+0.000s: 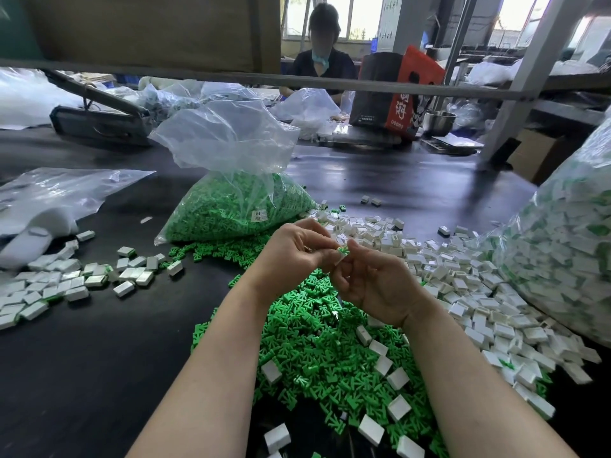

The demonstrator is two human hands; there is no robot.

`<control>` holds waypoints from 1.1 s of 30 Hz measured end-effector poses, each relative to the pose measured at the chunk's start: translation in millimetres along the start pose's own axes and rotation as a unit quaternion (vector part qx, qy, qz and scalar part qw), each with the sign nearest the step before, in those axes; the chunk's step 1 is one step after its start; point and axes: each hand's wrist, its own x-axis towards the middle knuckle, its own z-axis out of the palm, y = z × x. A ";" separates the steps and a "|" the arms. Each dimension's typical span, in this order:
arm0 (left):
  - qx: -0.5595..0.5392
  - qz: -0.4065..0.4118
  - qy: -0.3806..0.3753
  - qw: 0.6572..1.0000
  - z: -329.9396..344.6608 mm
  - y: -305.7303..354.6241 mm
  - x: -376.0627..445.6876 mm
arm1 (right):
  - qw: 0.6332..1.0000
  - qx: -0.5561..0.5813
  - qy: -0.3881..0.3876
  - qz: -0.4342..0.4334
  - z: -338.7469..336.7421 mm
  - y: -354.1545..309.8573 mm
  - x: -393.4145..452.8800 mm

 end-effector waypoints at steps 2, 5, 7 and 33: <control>-0.026 -0.013 0.014 0.999 -0.4 -1.2 -0.2 | 0.999 -0.026 0.026 -0.001 -1.0 -2.7 0.1; -0.004 -0.034 0.024 0.999 -4.7 -4.8 0.5 | 0.988 -0.115 0.083 -0.056 -3.2 -7.5 0.8; 0.006 -0.048 0.016 0.999 -7.1 -6.5 0.6 | 0.966 -0.189 0.134 -0.114 -2.8 -8.5 0.8; -0.209 -0.068 0.094 0.971 9.0 -13.9 0.6 | 0.933 -0.168 0.235 -0.215 15.5 -9.3 8.8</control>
